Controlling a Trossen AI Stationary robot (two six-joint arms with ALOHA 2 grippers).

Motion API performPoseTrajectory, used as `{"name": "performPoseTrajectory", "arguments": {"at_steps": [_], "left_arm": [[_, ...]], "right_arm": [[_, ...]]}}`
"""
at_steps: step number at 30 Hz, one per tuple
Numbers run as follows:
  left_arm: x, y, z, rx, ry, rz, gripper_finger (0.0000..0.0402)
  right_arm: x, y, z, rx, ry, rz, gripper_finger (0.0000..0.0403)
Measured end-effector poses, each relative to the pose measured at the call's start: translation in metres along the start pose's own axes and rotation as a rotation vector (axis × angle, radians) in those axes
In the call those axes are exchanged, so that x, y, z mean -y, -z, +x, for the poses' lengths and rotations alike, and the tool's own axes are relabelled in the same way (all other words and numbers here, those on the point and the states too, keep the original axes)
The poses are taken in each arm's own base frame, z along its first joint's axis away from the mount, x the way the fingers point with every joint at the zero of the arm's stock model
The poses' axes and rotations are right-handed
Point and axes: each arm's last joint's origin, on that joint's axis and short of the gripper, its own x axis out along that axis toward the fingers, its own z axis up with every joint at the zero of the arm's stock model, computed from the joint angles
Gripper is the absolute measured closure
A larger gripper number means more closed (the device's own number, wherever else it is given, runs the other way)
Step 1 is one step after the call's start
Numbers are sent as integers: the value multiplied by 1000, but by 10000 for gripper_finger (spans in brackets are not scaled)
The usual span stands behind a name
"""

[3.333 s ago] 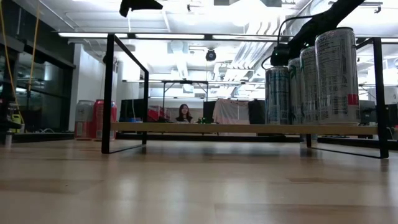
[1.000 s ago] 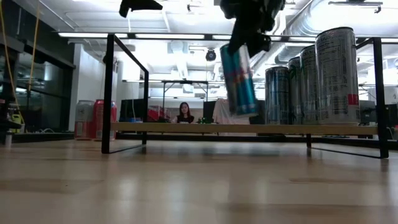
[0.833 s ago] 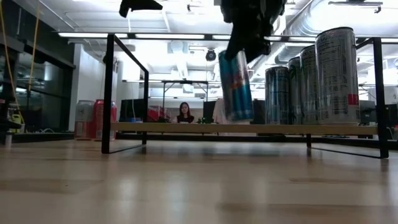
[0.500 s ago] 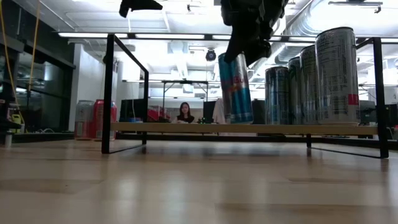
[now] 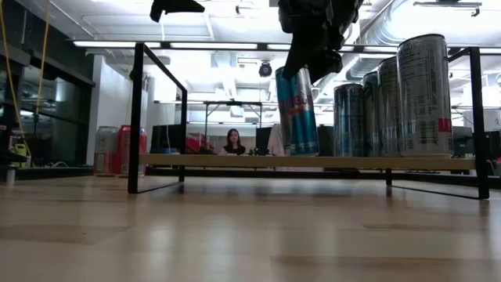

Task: Place canned beverage on shelf
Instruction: Put the blue soda can on the shelf aligned with the other blue soda can

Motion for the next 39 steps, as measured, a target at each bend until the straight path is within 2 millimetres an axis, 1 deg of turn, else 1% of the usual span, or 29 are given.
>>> {"name": "performPoseTrajectory", "arguments": {"at_steps": [4,8,12,15,17,21,25,28,31,34,36,39], "left_arm": [[0,0,0,0,0,0,254],[0,0,0,0,1,0,254],[0,0,0,-1,0,0,254],[0,0,0,0,1,0,254],[0,0,0,0,0,0,254],[0,0,0,0,1,0,254],[0,0,0,0,0,0,254],[0,0,0,0,0,-1,254],[0,0,0,0,1,-1,254],[0,0,0,0,0,-1,254],[0,0,0,0,-3,0,254],[0,0,0,0,-5,-1,254]], "right_arm": [[0,0,0,-2,-5,0,134],[0,0,-1,-15,-8,2,93],[0,-4,-7,-23,-10,-53,50],[1,-12,-19,-34,-12,-140,33],[3,-19,-30,-32,-5,-190,30],[7,-41,-55,45,-7,-261,29],[10,-58,-79,121,16,-363,29],[12,-67,-94,160,17,-409,29],[12,-74,-106,200,-32,-451,29],[11,-74,-105,187,-91,-513,29],[8,-72,-96,126,-148,-581,29],[0,-66,-75,25,-217,-702,29]]}}
